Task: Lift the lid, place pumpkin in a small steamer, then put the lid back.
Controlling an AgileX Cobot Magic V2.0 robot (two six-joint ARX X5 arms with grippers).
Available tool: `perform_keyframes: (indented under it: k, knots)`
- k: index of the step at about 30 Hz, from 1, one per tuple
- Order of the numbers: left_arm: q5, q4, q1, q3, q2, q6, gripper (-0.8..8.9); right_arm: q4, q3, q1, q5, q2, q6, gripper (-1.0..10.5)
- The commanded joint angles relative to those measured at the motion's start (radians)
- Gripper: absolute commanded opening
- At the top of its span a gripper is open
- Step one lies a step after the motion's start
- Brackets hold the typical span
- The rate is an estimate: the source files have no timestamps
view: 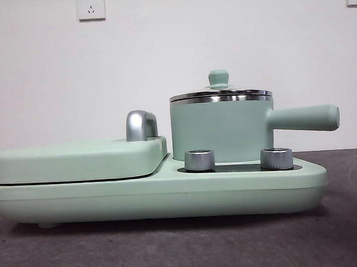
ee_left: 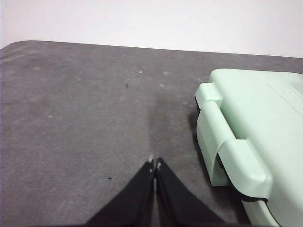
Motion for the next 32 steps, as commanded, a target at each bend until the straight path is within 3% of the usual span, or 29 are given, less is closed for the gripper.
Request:
perform_keyframes:
  k: [1,32]
  knots:
    - [0.002,-0.006,0.002,-0.019,-0.002,0.013,0.06,0.01,-0.005,0.001,0.004,-0.002,-0.008,0.4]
    - [-0.007,-0.006,0.002,-0.019,-0.002,0.035,0.06,0.01,-0.005,0.001,0.004,-0.002,-0.008,0.4]
